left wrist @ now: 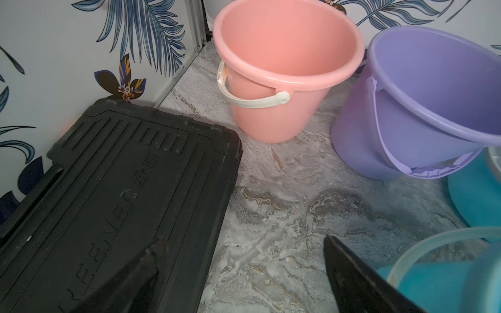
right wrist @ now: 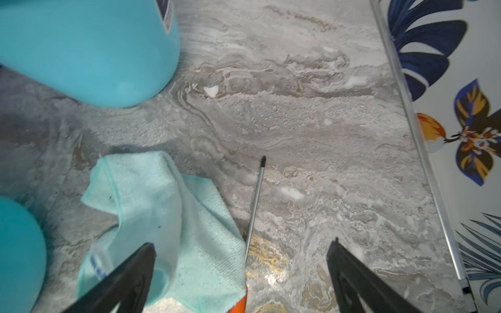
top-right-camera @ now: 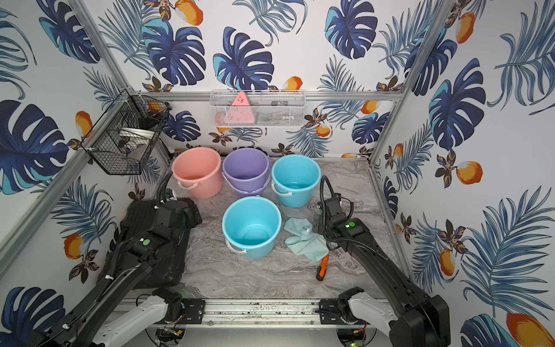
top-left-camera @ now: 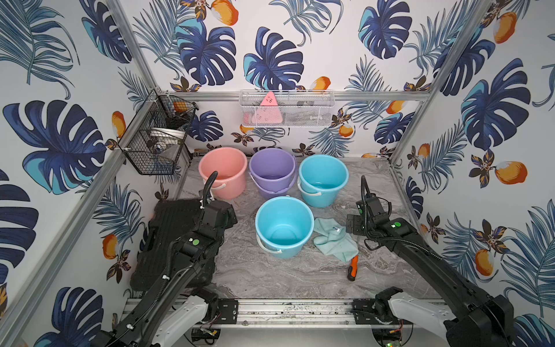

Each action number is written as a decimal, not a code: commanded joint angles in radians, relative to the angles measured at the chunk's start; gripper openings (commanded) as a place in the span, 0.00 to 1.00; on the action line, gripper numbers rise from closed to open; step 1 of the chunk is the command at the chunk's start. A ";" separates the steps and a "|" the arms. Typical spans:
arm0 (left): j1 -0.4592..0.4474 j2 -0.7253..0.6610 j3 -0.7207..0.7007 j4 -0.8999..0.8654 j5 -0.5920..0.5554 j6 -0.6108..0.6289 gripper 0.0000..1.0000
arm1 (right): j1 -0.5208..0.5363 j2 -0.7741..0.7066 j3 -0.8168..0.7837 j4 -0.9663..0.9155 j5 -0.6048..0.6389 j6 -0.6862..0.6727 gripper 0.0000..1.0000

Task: Wipe the inside of the bucket with a cloth
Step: Place the cleaning item at the center of the board, then reset both arms

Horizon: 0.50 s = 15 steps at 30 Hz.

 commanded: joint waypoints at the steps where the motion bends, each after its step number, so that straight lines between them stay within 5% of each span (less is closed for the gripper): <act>1: 0.002 0.001 -0.039 0.093 -0.111 -0.022 0.91 | -0.003 -0.046 -0.074 0.207 0.073 -0.119 1.00; 7: 0.002 0.029 -0.180 0.322 -0.303 0.038 0.89 | -0.015 -0.107 -0.388 0.773 0.166 -0.381 1.00; 15: 0.000 0.137 -0.383 0.835 -0.347 0.298 0.90 | -0.190 0.113 -0.553 1.248 0.141 -0.294 1.00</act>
